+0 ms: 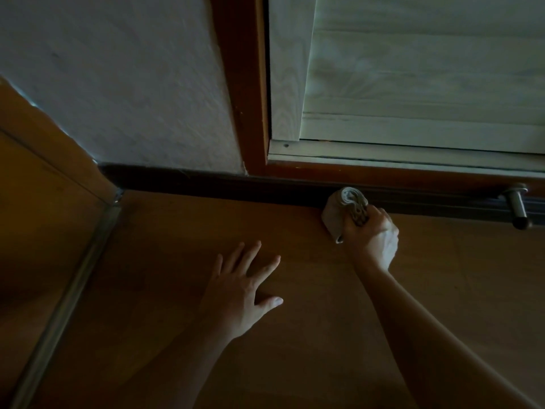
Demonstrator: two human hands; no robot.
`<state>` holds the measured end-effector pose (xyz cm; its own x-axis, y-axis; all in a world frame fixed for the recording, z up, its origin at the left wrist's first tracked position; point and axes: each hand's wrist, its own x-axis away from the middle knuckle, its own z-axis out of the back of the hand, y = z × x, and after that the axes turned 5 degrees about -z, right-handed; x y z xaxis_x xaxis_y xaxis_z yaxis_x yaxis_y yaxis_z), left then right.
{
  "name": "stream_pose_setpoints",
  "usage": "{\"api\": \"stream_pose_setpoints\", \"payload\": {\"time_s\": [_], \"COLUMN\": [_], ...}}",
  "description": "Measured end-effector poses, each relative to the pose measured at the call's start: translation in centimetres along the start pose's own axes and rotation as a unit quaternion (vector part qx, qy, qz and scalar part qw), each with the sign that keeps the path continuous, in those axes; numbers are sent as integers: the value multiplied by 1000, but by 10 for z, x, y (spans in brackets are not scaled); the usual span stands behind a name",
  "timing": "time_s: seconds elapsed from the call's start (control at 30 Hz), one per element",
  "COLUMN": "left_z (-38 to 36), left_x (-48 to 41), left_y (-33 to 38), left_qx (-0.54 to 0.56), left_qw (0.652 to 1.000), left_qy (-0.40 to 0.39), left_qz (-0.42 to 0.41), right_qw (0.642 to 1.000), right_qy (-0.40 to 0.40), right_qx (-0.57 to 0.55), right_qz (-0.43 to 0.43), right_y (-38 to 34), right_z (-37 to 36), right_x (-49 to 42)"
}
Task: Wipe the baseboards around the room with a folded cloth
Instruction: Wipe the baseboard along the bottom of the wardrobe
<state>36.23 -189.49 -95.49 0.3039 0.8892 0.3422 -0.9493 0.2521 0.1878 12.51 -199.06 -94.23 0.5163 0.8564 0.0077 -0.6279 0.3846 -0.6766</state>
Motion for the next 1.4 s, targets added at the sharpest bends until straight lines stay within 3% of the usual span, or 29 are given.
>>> {"api": "stream_pose_setpoints", "payload": {"time_s": [0.27,0.47,0.7,1.0,1.17,1.4], "left_z": [1,-1,-9,-8,2,8], "left_x": [1,2,0,-6,-18,-24], "left_y": [2,0,-3,6,29,66], "left_qx": [2,13,20,-3,-2,-4], "left_qw": [1000,1000,998,997,998,1000], "left_qy": [15,23,59,71,62,-14], "left_qz": [-2,-5,-2,13,-4,13], "right_qw": [995,998,993,989,990,986], "right_qy": [-57,-22,-70,-54,-19,29], "right_qx": [2,-4,-45,-92,-137,-165], "right_qz": [80,57,84,102,40,-19], "right_y": [-48,-37,-43,-39,-11,38], "right_z": [-42,-41,-46,-32,-15,35], "right_x": [27,25,26,13,5,-26]}}
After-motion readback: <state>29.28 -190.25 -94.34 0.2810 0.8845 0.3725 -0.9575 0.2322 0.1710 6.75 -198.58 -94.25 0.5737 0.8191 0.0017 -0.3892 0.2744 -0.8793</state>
